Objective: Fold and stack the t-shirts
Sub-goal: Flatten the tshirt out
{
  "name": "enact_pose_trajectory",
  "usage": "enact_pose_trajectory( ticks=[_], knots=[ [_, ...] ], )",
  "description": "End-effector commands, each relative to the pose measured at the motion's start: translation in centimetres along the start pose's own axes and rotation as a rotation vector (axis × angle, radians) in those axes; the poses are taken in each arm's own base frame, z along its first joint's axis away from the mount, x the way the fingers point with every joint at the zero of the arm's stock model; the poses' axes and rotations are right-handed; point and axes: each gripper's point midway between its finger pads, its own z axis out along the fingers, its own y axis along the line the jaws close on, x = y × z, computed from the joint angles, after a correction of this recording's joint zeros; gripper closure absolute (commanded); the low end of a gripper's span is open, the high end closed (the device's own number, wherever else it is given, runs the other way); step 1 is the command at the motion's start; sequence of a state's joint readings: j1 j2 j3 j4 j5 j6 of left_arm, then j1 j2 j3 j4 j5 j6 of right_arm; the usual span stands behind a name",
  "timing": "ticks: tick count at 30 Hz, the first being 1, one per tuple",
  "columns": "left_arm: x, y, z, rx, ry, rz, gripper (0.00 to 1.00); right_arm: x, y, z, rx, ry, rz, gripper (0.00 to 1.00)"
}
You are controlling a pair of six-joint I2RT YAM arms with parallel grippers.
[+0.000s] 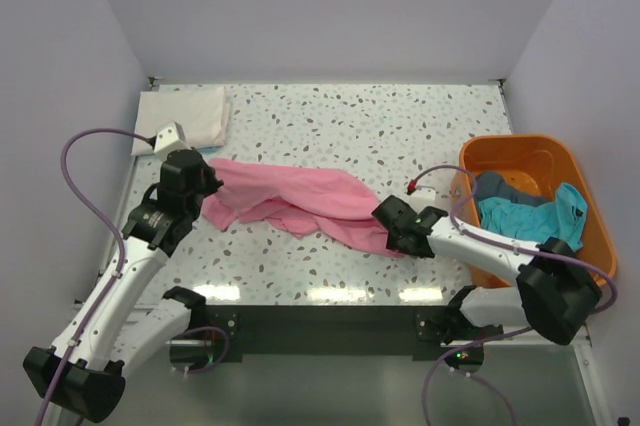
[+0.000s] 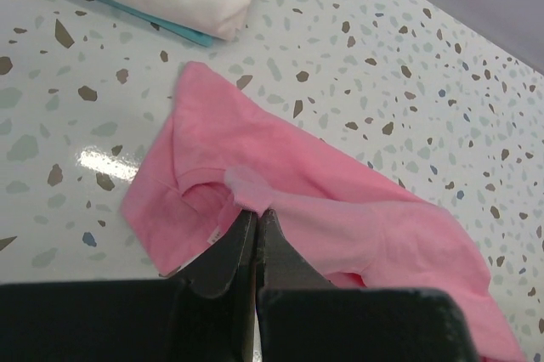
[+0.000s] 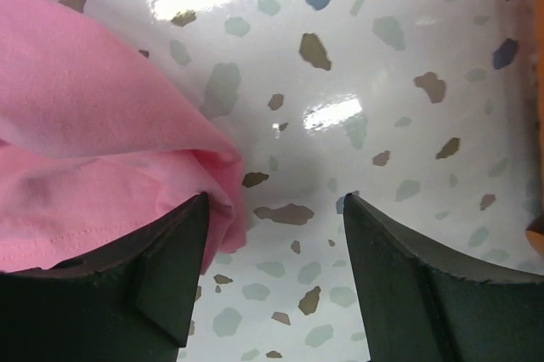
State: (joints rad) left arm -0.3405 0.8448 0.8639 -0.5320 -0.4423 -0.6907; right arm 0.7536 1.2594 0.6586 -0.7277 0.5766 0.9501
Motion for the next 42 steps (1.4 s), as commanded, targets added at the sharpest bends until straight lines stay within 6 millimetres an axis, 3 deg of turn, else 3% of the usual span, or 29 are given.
enact_pose_trajectory(
  ticks=[1,6,10,16,25,30,34,40,42],
  knots=[
    [-2.3,-0.4,-0.6,-0.004,-0.063,-0.039,1.00,0.4,2.7,0.8,-0.095,0.015,-0.032,0.34],
    [-1.8,-0.1,-0.5,-0.011,-0.049,-0.028,1.00,0.0,4.0,0.3,-0.153,0.023,-0.022,0.44],
    [-1.4,0.0,-0.3,-0.011,-0.042,-0.027,1.00,-0.2,5.2,-1.0,-0.243,0.041,-0.006,0.46],
    [-1.1,-0.1,-0.2,-0.007,-0.034,-0.024,1.00,0.2,4.7,-2.0,-0.259,0.067,0.012,0.53],
    [-0.9,-0.1,0.0,-0.010,-0.025,-0.021,1.00,2.1,6.2,-0.8,-0.283,0.141,0.007,0.64],
    [-0.9,0.0,0.0,-0.012,-0.029,-0.024,1.00,2.0,4.4,-0.4,-0.190,0.130,0.017,0.80],
    [-1.3,-0.1,-0.1,-0.013,-0.039,-0.028,1.00,1.1,3.0,-1.0,-0.149,0.088,0.025,1.00],
    [-2.8,-0.7,-0.6,-0.001,-0.070,-0.043,1.00,-0.9,-0.9,-2.5,-0.056,-0.014,-0.020,1.00],
    [-3.8,-1.2,-0.9,0.014,-0.090,-0.052,1.00,-4.0,-1.4,-4.2,-0.040,-0.108,-0.021,1.00]
  ],
)
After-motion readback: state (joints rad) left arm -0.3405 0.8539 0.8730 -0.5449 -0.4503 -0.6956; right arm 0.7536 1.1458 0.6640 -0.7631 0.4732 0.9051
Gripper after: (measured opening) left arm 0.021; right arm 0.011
